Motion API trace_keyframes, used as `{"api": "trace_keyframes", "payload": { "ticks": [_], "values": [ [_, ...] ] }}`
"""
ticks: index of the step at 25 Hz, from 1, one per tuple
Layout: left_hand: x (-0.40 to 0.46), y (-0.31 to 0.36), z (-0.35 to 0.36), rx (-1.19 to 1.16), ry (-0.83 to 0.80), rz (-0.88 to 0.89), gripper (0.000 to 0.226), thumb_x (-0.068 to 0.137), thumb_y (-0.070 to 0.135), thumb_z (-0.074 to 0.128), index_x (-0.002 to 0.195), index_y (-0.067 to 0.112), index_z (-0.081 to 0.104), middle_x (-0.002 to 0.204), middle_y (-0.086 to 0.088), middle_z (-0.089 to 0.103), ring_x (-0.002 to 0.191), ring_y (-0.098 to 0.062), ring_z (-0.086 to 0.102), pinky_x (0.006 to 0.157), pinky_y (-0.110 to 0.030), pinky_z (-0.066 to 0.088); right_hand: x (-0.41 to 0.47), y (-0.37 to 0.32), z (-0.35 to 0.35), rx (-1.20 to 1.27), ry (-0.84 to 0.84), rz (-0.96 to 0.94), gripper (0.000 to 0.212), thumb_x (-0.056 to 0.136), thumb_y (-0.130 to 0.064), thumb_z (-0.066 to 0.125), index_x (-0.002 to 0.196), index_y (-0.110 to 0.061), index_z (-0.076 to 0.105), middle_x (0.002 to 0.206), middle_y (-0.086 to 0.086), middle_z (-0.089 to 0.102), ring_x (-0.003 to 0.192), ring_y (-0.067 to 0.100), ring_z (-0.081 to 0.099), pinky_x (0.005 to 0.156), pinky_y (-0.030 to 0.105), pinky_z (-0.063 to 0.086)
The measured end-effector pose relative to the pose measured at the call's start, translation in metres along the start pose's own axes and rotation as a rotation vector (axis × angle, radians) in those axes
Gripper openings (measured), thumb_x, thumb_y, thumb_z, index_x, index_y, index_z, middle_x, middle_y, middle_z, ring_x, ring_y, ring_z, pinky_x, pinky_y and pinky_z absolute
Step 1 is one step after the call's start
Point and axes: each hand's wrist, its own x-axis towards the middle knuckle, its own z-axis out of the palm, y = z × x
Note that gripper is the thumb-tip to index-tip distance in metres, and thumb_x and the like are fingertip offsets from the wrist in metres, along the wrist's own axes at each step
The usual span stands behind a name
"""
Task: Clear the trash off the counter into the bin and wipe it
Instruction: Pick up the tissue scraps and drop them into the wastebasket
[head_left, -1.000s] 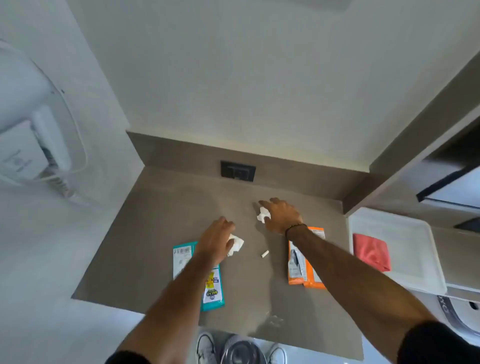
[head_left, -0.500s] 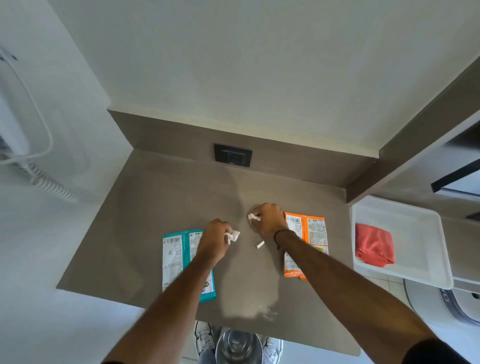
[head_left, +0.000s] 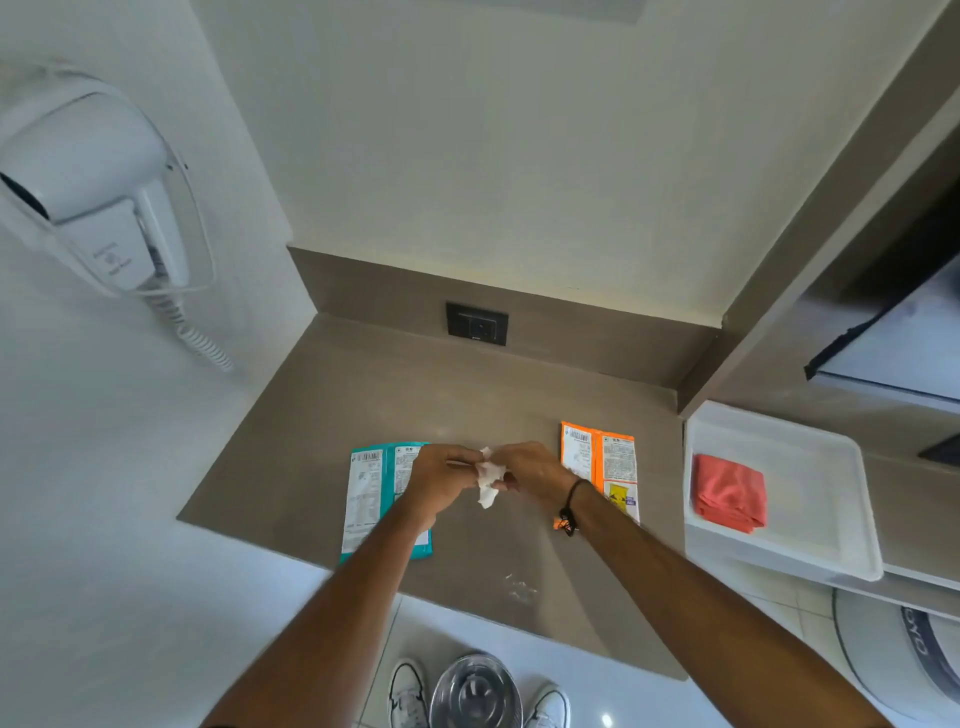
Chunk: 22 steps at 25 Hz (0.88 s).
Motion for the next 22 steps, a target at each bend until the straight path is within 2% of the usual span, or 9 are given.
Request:
{"api": "trace_keyframes", "payload": {
  "ticks": [3,5,7,9,11,15,17,19,22],
  "values": [
    [-0.021,-0.001,-0.006,-0.044,-0.059,0.014,0.024,0.085,-0.002,0.077,0.108,0.004,0.080,0.111,-0.015,0.079,0.100,-0.034,0.076,0.085,-0.028,0.064,-0.023,0.023,0.000,-0.034,0.034,-0.084,0.025,0.093,0.006,0.059,0.114,0.019,0.063,0.096,0.019,0.066,0.081,0.023,0.067,0.070,0.020,0.060],
    [-0.036,-0.005,-0.008,-0.116,-0.082,-0.026,0.028,0.085,-0.002,0.077,0.112,0.005,0.075,0.107,-0.012,0.076,0.093,-0.029,0.074,0.072,-0.026,0.064,-0.037,0.038,0.005,0.045,0.115,-0.079,0.018,0.090,0.009,0.062,0.107,0.012,0.067,0.093,0.017,0.068,0.071,0.017,0.072,0.064,0.019,0.062],
    [-0.051,-0.015,-0.013,-0.186,-0.216,-0.085,0.035,0.085,-0.003,0.077,0.118,0.003,0.069,0.105,-0.012,0.073,0.096,-0.032,0.073,0.076,-0.040,0.066,-0.055,0.056,0.013,0.118,0.185,-0.081,0.014,0.088,0.009,0.066,0.099,0.002,0.068,0.088,0.013,0.070,0.065,0.011,0.073,0.058,0.020,0.060],
    [-0.064,-0.033,-0.016,-0.214,-0.350,-0.111,0.031,0.086,-0.009,0.073,0.116,-0.003,0.068,0.104,-0.020,0.073,0.100,-0.037,0.074,0.084,-0.051,0.065,-0.070,0.079,0.022,0.053,0.266,-0.085,0.015,0.084,0.005,0.073,0.094,-0.006,0.069,0.088,0.010,0.072,0.063,0.008,0.072,0.054,0.020,0.058],
    [-0.075,-0.052,-0.017,-0.189,-0.395,-0.116,0.022,0.085,-0.013,0.072,0.105,-0.003,0.071,0.107,-0.024,0.073,0.097,-0.036,0.074,0.083,-0.046,0.067,-0.084,0.106,0.034,-0.042,0.338,-0.085,0.017,0.081,0.005,0.076,0.091,-0.008,0.070,0.088,0.011,0.069,0.060,0.008,0.070,0.051,0.021,0.058],
    [-0.097,-0.097,-0.011,-0.184,-0.478,-0.207,0.017,0.091,-0.009,0.067,0.100,0.003,0.075,0.109,-0.025,0.075,0.090,-0.031,0.076,0.080,-0.032,0.067,-0.109,0.165,0.055,-0.228,0.564,-0.124,0.017,0.072,0.006,0.079,0.087,-0.003,0.075,0.082,0.007,0.069,0.070,0.014,0.064,0.056,0.018,0.057],
    [-0.104,-0.119,-0.009,-0.038,-0.466,-0.221,0.015,0.092,-0.005,0.066,0.098,0.006,0.076,0.107,-0.023,0.076,0.078,-0.027,0.077,0.079,-0.037,0.068,-0.122,0.196,0.062,-0.311,0.630,-0.091,0.020,0.070,0.003,0.079,0.088,-0.004,0.079,0.075,0.000,0.070,0.069,0.014,0.063,0.059,0.020,0.057],
    [-0.112,-0.141,-0.009,0.173,-0.389,-0.148,0.016,0.094,-0.001,0.064,0.102,0.004,0.078,0.108,-0.021,0.077,0.079,-0.030,0.077,0.079,-0.041,0.066,-0.132,0.225,0.064,-0.377,0.671,-0.014,0.021,0.071,0.000,0.078,0.090,-0.008,0.080,0.078,-0.003,0.072,0.073,0.016,0.065,0.068,0.026,0.057],
    [-0.126,-0.168,-0.013,0.347,-0.289,-0.036,0.021,0.094,0.002,0.061,0.106,0.005,0.078,0.109,-0.015,0.079,0.089,-0.033,0.078,0.073,-0.029,0.059,-0.141,0.263,0.068,-0.411,0.691,0.060,0.014,0.074,-0.004,0.075,0.086,-0.010,0.078,0.090,0.002,0.077,0.084,0.020,0.069,0.078,0.033,0.059]
  ]
}}
